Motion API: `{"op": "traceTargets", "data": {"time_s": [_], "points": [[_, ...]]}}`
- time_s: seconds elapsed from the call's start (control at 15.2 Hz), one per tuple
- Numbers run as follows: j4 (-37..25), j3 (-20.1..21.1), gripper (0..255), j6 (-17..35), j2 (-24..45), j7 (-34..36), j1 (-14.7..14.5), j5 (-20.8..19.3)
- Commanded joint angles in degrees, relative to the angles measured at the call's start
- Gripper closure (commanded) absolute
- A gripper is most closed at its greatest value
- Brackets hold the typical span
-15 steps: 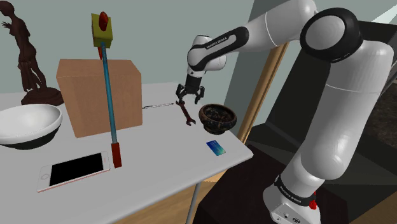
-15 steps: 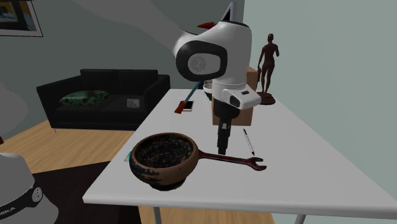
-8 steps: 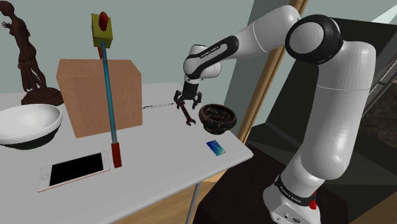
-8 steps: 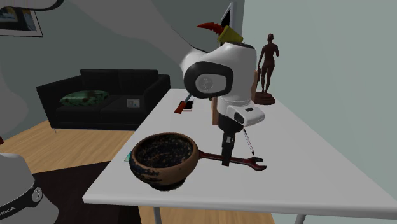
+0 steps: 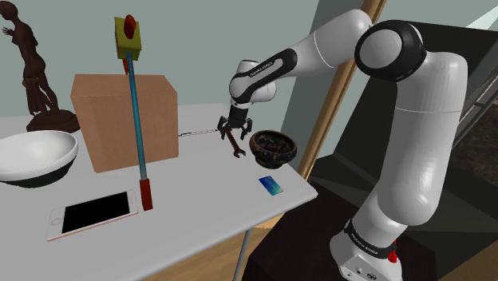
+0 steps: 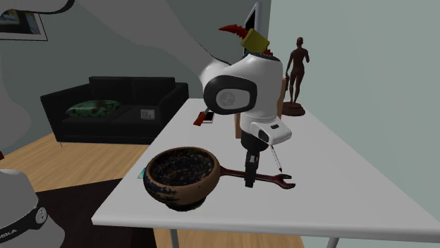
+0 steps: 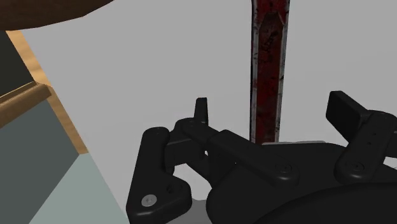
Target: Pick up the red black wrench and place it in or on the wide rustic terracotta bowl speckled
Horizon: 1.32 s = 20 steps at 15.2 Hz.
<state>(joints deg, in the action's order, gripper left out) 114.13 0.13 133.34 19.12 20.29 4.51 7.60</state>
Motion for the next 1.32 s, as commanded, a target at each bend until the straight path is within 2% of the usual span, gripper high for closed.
{"op": "traceTargets", "data": {"time_s": [0.0, 0.07, 0.59, 1.25], "points": [[0.0, 0.0, 0, 0.0, 0.0, 0.0, 0.0, 0.0], [0.0, 0.0, 255, 0.0, 0.0, 0.0, 0.0, 0.0], [1.2, 0.0, 255, 0.4, -0.8, -0.2, 0.1, 0.1], [-1.9, -0.2, 255, -5.8, -3.9, 0.8, -0.1, -0.6]]}}
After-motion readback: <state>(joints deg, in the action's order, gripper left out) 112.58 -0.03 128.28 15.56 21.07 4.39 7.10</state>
